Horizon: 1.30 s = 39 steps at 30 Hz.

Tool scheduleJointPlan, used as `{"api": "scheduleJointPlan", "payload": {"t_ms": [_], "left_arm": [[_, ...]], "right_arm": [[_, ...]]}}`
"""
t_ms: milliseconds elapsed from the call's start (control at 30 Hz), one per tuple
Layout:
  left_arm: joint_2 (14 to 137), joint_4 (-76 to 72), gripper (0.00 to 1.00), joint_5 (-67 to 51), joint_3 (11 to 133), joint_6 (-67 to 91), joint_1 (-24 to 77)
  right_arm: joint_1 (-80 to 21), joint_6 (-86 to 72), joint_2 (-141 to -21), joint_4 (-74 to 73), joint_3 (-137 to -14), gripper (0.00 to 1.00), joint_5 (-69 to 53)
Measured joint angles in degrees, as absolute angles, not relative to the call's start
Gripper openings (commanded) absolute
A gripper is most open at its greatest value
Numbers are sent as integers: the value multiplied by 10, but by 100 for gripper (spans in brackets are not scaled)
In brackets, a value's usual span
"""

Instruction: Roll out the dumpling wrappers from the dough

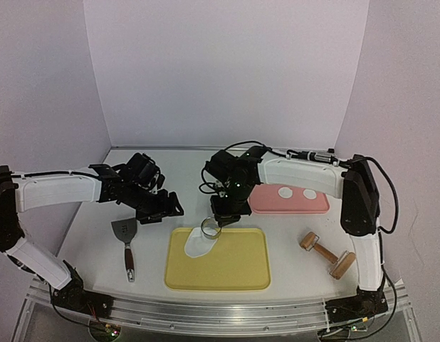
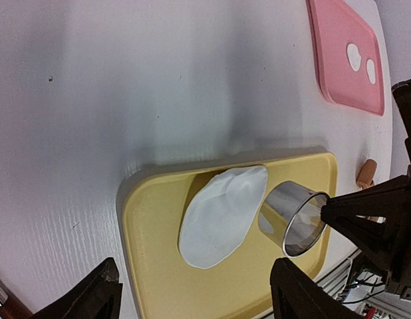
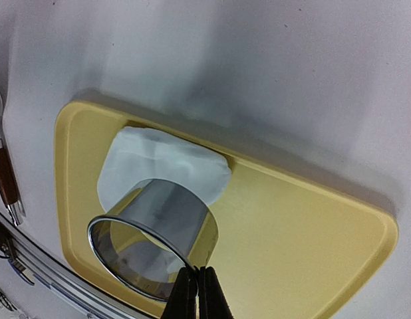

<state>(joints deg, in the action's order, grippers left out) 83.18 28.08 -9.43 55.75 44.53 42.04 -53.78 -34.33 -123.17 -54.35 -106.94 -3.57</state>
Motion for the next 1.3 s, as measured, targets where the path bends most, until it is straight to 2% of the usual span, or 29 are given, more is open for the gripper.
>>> {"api": "scheduleJointPlan", "payload": {"t_ms": [200, 500, 1300], "left_arm": [[832, 260, 64, -119, 545, 458, 420], [853, 225, 52, -152, 545, 463, 420], [883, 220, 47, -163, 548, 464, 425]], "right_arm": [[-551, -360, -1294, -552, -1139, 0, -53], [-558, -363, -1323, -576, -1156, 0, -60], [-561, -363, -1360, -585, -1199, 0, -63]]}}
